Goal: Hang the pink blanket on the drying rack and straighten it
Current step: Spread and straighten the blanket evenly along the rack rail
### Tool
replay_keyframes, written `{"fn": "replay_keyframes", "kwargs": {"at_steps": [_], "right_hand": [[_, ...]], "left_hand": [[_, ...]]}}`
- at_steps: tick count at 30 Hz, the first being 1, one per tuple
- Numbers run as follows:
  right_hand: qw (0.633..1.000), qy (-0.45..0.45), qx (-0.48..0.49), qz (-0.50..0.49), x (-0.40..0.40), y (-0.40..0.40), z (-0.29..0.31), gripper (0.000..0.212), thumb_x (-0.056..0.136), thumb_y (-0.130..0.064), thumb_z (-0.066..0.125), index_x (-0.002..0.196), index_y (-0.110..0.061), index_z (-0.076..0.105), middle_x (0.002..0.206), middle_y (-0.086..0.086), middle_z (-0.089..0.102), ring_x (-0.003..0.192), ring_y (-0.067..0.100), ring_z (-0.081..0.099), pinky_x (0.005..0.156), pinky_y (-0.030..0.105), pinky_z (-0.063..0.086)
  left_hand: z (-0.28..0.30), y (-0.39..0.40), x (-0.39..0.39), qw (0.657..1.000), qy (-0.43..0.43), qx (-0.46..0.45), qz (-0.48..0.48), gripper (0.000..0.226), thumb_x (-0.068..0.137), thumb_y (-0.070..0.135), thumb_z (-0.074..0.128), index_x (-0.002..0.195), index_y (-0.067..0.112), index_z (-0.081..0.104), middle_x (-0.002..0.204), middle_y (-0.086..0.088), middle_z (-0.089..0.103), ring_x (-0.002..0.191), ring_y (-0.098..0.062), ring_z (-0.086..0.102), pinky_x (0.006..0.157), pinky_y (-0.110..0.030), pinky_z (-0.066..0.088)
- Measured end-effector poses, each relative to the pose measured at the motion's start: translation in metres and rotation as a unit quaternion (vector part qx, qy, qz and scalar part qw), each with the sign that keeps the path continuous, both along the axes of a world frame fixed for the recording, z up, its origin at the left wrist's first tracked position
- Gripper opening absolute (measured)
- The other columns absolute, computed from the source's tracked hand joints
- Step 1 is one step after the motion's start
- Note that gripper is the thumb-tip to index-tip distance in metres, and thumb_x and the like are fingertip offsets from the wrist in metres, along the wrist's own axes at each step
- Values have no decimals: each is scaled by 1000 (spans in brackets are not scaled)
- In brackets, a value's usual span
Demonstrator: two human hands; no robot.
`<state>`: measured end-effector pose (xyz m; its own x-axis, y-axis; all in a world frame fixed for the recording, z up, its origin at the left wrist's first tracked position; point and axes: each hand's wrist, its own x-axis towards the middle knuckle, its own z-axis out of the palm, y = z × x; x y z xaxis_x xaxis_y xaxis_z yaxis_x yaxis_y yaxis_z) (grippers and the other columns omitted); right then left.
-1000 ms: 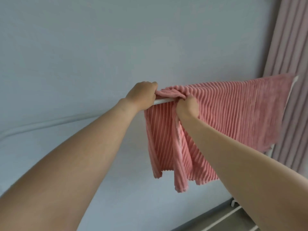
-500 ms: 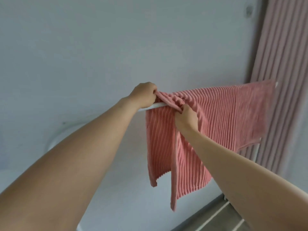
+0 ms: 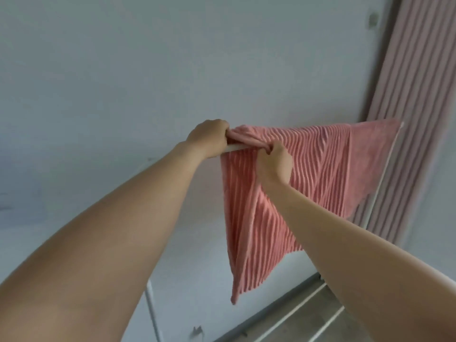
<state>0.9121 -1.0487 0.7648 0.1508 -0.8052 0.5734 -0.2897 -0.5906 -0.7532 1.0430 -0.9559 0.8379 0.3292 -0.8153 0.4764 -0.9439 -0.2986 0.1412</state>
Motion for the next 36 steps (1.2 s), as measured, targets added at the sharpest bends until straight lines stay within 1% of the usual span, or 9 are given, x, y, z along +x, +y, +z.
{"fn": "replay_keyframes", "kwargs": {"at_steps": [4, 9, 11, 17, 21, 24, 28, 31, 36], "right_hand": [[999, -15, 26, 22, 10, 16, -22, 9, 90, -15, 50, 98, -12, 51, 77, 0, 59, 65, 22, 54, 56, 30, 35], [998, -21, 12, 61, 17, 49, -27, 4, 91, -11, 49, 95, -13, 49, 73, -2, 58, 59, 16, 56, 48, 29, 39], [997, -37, -26, 57, 20, 61, -17, 4, 90, -8, 50, 89, -12, 49, 67, -5, 54, 55, 12, 50, 46, 27, 33], [976, -35, -212, 48, 52, 107, 1, 10, 86, -11, 56, 79, -18, 56, 65, -10, 52, 56, 8, 46, 48, 18, 31], [995, -55, -66, -55, 81, 113, -22, 9, 88, -21, 57, 90, -15, 64, 76, -6, 62, 71, 16, 58, 59, 28, 38], [987, -106, 25, -119, 93, 127, -31, 28, 87, -20, 52, 110, -14, 67, 92, -1, 70, 83, 21, 63, 74, 33, 51], [977, -90, 91, -168, 101, 149, -26, 15, 88, -23, 52, 90, -13, 63, 77, -1, 62, 72, 23, 58, 62, 31, 42], [974, -111, 80, -179, 103, 164, -13, 12, 86, -20, 52, 80, -12, 59, 74, 0, 61, 71, 25, 59, 61, 35, 48], [973, -94, -160, -138, 113, 203, 13, 8, 90, -8, 50, 84, -9, 55, 66, -9, 56, 57, 4, 50, 56, 19, 43]], "left_hand": [[3, 29, -3, 998, -28, 38, 35, 21, 95, 28, 50, 100, 11, 62, 99, -6, 63, 82, -28, 60, 71, -35, 46], [7, 52, 11, 996, 72, 47, -1, 17, 96, 14, 47, 89, 11, 63, 103, -12, 64, 79, -32, 70, 66, -43, 62], [11, 59, 23, 992, 109, 60, -10, 26, 95, 5, 44, 83, 16, 64, 101, -13, 67, 79, -31, 72, 63, -43, 63], [15, 97, 81, 956, 240, 148, -85, 22, 94, -1, 48, 98, 1, 70, 99, -22, 71, 89, -33, 73, 73, -46, 62], [-11, 112, 108, 933, 300, 125, -152, 16, 97, -3, 49, 104, -2, 63, 104, -20, 67, 92, -33, 72, 72, -45, 63], [-29, 105, 111, 909, 366, 22, -196, 16, 94, -2, 49, 104, -9, 59, 105, -27, 66, 84, -38, 72, 68, -52, 62], [-33, 102, 98, 823, 518, -112, -202, 16, 92, -5, 44, 85, 2, 57, 99, -26, 65, 81, -40, 71, 63, -47, 62], [-37, 107, 96, 877, 422, -165, -159, 17, 84, 2, 43, 82, 8, 58, 95, -18, 68, 88, -34, 67, 77, -43, 54], [-43, 125, 90, 904, 347, -221, -115, 20, 80, 17, 48, 94, 8, 59, 101, -14, 68, 96, -35, 60, 77, -36, 45]]}}
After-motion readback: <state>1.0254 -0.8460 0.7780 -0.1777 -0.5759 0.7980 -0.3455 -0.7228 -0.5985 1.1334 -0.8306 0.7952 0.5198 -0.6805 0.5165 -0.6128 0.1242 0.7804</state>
